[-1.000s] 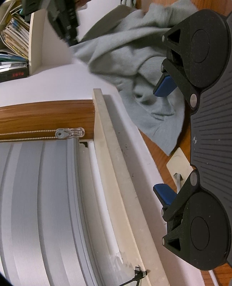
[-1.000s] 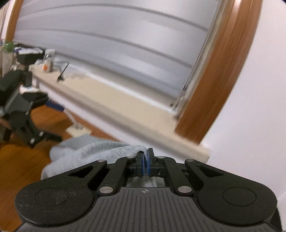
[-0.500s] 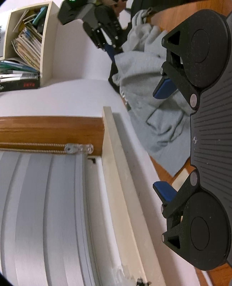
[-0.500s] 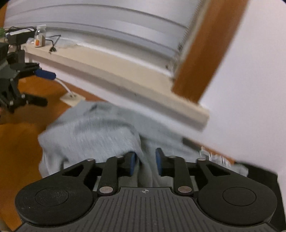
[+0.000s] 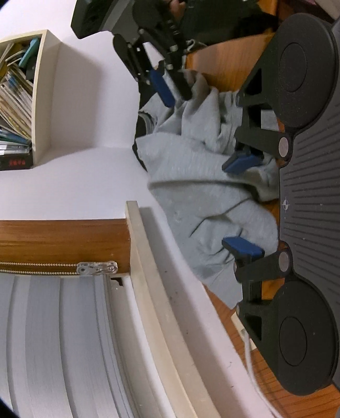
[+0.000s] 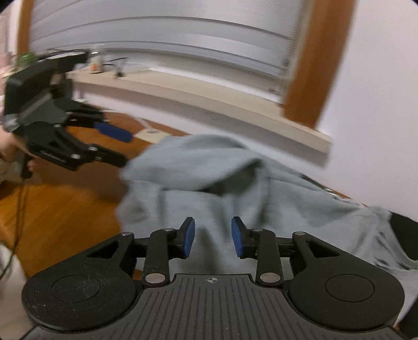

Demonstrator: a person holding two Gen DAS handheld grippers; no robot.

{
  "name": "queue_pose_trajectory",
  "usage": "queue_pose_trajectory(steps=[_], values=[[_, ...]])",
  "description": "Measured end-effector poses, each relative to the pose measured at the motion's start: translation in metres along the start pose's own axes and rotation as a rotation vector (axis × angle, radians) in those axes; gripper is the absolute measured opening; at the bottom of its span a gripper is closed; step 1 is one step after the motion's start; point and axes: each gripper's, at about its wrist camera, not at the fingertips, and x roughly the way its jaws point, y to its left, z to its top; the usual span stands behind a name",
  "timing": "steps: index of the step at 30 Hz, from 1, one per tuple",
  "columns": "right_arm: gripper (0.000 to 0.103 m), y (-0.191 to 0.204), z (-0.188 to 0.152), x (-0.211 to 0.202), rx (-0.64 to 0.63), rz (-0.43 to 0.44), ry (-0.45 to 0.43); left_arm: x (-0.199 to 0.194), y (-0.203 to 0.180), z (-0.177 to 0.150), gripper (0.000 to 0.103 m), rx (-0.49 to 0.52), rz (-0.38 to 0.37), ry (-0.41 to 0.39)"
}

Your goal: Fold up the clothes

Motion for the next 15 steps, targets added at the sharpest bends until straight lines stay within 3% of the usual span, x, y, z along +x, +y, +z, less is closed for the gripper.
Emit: queue_pose_trajectory(steps=[3,7,9,10,12,15], values=[[0.044,0.020,0.003,0.009,-0.034,0.036,-0.003,0.003,-0.006,-0.001,0.067,-0.004,-0.002,0.016],[0.045,0.031,0.004,0.031,-0.093,0.005,0.029,0.008,-0.001,0.013,0.067,0.003,0.021,0.001],[0.043,0.034,0.004,0.041,-0.129,-0.024,0.047,0.010,0.002,0.022,0.047,0.008,0.036,-0.011],[0.041,0.033,0.004,0.043,-0.138,-0.026,0.060,0.011,0.003,0.026,0.021,0.010,0.043,-0.017],[0.003,0.030,0.005,0.040,-0.160,-0.041,0.079,0.013,0.006,0.035,0.015,0.014,0.058,-0.028],[0.001,0.021,0.007,0.012,-0.194,-0.093,0.069,0.016,0.011,0.047,0.012,0.021,0.080,-0.045]])
